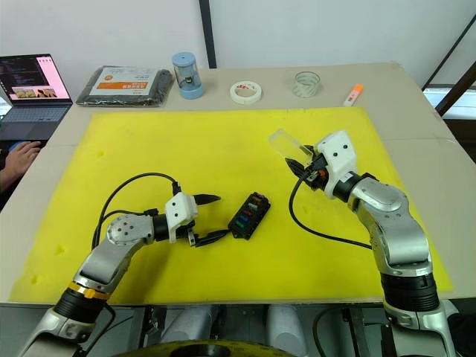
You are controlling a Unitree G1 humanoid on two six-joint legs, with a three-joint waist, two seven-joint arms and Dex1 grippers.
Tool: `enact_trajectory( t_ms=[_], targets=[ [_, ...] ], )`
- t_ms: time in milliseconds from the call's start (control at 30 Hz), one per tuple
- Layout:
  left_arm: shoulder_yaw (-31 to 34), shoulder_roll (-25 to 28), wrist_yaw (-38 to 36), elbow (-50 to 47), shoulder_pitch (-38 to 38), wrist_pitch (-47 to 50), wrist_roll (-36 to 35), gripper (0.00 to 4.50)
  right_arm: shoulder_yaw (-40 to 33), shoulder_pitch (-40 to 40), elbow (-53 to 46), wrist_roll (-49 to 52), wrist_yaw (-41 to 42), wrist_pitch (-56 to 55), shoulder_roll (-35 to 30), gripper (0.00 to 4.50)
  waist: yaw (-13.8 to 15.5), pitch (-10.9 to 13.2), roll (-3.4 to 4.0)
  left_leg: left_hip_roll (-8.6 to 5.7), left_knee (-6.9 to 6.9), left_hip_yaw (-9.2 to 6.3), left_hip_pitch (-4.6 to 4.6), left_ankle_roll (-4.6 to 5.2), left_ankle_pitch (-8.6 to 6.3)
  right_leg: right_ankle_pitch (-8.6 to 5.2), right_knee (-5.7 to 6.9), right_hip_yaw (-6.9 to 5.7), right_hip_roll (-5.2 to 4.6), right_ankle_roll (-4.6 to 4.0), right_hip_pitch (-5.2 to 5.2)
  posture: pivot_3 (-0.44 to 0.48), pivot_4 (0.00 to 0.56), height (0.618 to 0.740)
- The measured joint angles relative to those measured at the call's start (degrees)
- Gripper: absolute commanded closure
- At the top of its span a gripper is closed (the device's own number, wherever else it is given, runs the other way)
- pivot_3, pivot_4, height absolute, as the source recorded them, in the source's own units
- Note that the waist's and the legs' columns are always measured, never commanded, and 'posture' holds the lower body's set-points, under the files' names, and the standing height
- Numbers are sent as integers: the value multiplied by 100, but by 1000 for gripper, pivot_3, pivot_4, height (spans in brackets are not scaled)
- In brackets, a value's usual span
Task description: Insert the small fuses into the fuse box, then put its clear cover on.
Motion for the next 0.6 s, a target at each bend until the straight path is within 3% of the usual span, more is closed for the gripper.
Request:
enact_trajectory(
  t_ms=[367, 600],
  targets=[
    [-14, -602, 1035, 1081, -873, -107, 548, 0, -92, 118, -37, 1, -86, 18, -11, 2613, 5, -2, -3, 0, 4, 0, 4, -3, 2, 0, 3, -6, 1, 1, 4, 0, 150, 740],
    [110, -500, 1020, 906, -649, -164, 406, 0, -94, 170, -67, 6, -107, 36, -11, 2613, -30, -3, -3, 3, 1, 0, 5, -3, 2, 0, 6, -3, 3, 1, 0, 0, 150, 740]
  ],
)
